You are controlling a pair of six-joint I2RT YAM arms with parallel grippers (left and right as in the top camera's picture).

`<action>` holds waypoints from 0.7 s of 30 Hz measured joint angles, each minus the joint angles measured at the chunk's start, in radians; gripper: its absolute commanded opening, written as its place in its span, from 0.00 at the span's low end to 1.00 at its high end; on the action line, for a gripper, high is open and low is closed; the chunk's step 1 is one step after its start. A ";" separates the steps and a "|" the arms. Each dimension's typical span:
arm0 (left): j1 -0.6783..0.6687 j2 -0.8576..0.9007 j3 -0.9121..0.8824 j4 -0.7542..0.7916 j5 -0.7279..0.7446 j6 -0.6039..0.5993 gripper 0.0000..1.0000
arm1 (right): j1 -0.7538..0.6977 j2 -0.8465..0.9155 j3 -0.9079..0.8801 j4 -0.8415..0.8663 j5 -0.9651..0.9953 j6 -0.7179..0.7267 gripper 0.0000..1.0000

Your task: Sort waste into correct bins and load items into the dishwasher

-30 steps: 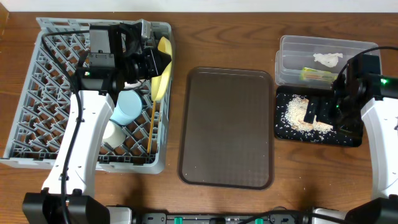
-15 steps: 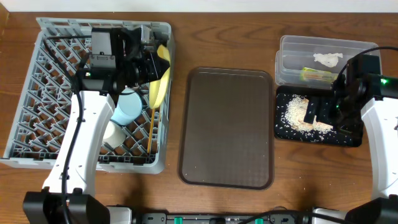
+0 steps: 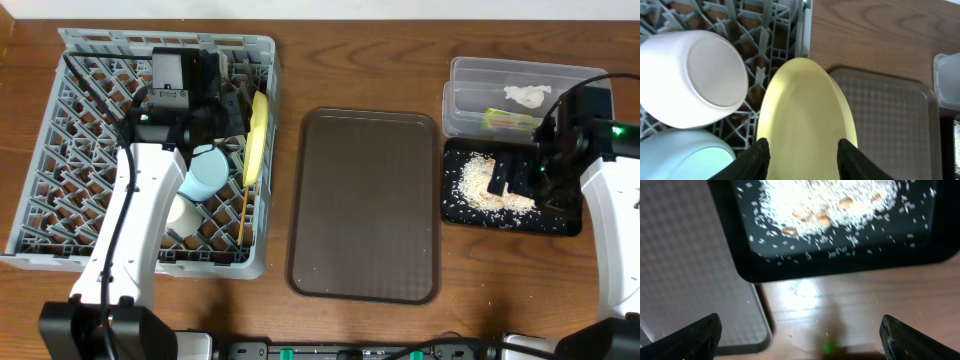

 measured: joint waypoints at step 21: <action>-0.193 -0.148 -0.002 -0.472 -0.163 0.071 0.81 | 0.148 -0.037 0.001 0.238 0.029 -0.022 0.99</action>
